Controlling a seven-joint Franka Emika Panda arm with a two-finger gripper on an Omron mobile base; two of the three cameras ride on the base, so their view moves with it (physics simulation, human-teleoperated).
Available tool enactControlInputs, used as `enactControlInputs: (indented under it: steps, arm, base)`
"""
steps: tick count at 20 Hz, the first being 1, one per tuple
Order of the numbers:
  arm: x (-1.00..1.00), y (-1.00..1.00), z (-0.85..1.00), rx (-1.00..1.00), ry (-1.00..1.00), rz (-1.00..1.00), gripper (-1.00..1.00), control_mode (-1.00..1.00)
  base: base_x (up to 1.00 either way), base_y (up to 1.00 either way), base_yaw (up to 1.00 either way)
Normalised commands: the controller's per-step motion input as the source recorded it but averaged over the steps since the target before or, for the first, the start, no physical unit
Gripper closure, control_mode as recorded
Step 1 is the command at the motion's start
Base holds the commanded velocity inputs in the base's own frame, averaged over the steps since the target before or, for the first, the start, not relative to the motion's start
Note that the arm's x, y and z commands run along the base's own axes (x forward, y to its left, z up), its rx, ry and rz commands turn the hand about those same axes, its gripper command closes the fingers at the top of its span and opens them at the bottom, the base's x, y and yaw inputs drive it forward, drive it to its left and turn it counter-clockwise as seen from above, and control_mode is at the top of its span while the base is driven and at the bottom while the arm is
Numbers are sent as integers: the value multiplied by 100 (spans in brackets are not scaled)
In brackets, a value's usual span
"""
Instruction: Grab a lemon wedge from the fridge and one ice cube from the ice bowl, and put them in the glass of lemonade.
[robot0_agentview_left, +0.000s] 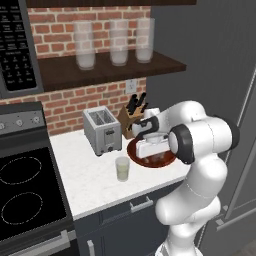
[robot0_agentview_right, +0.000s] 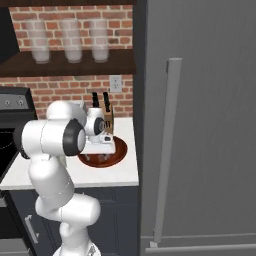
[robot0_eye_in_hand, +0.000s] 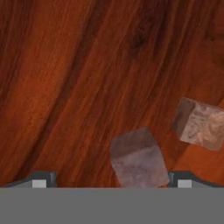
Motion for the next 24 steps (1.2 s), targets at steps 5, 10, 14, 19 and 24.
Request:
enactControlInputs:
  steps: [5, 10, 14, 19, 24]
  arm:
    - [10, 0, -27, 0, -3, -1, -100, -100]
    - [4, 0, -27, 0, 0, 0, -100, -100]
    - [16, 0, 0, 0, -1, 0, -100, -100]
    - [29, 0, 0, 0, -2, 0, -100, -100]
    - [8, 0, -18, 0, 0, 0, -100, -100]
  base:
    - [0, 0, 0]
    - [0, 0, 0]
    - [0, 0, 0]
    - [0, 0, 0]
    - [0, 0, 0]
